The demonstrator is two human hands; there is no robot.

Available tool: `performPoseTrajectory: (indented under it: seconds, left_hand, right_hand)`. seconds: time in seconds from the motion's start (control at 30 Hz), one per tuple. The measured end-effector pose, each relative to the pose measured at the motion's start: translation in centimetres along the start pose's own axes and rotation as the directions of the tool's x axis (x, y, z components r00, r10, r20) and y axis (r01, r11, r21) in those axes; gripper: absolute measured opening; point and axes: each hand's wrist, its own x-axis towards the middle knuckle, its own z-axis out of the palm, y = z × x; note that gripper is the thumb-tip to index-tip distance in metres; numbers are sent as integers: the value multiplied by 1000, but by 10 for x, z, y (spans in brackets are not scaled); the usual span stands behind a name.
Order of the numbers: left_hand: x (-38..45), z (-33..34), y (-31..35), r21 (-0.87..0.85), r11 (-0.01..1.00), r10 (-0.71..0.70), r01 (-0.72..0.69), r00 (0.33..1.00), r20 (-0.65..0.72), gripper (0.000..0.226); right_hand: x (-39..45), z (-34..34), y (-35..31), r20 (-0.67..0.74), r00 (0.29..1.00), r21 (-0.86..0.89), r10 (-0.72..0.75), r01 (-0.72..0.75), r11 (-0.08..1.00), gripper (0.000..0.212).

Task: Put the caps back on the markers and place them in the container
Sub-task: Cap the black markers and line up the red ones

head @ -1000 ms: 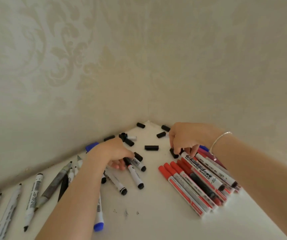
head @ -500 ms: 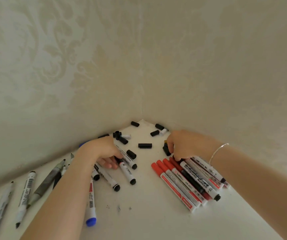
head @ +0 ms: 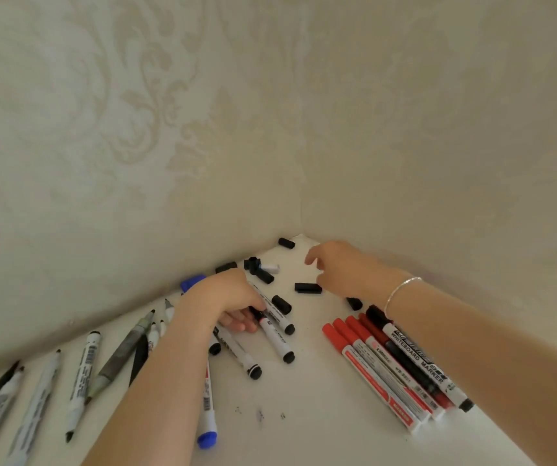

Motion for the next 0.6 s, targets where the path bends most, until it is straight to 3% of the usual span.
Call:
performPoseTrajectory:
  seconds: [0.13, 0.23, 0.33, 0.43, 0.47, 0.53, 0.6]
  left_hand:
    - [1, -3, -4, -27, 1000, -5, 5, 1000, -1, 18]
    - [2, -8, -8, -46, 999, -17, 17, 1000, -4, 19]
    - [3, -12, -12, -59, 998, -28, 28, 1000, 3, 15]
    - [5, -15, -15, -82, 996, -33, 33, 999, 6, 14]
    - [5, -17, -16, -90, 995, -30, 31, 1000, 4, 14]
    - [4, -21, -19, -106, 994, -28, 29, 1000, 7, 13]
    - [2, -24, -21, -133, 991, -28, 30, 999, 19, 13]
  right_hand:
    - [29, 25, -6, 121, 992, -52, 22, -15, 999, 44]
    - [36, 32, -11, 73, 997, -146, 35, -24, 989, 35]
    - [37, 30, -10, -3, 1000, -107, 17, -17, 994, 36]
    - [45, 23, -9, -75, 996, 221, 48, -31, 975, 31]
    - [47, 21, -10, -60, 994, 421, 88, -55, 905, 26]
    - [44, 13, -14, 63, 991, 759, 120, -126, 639, 18]
    - [40, 8, -14, 152, 986, 865, 66, -165, 474, 15]
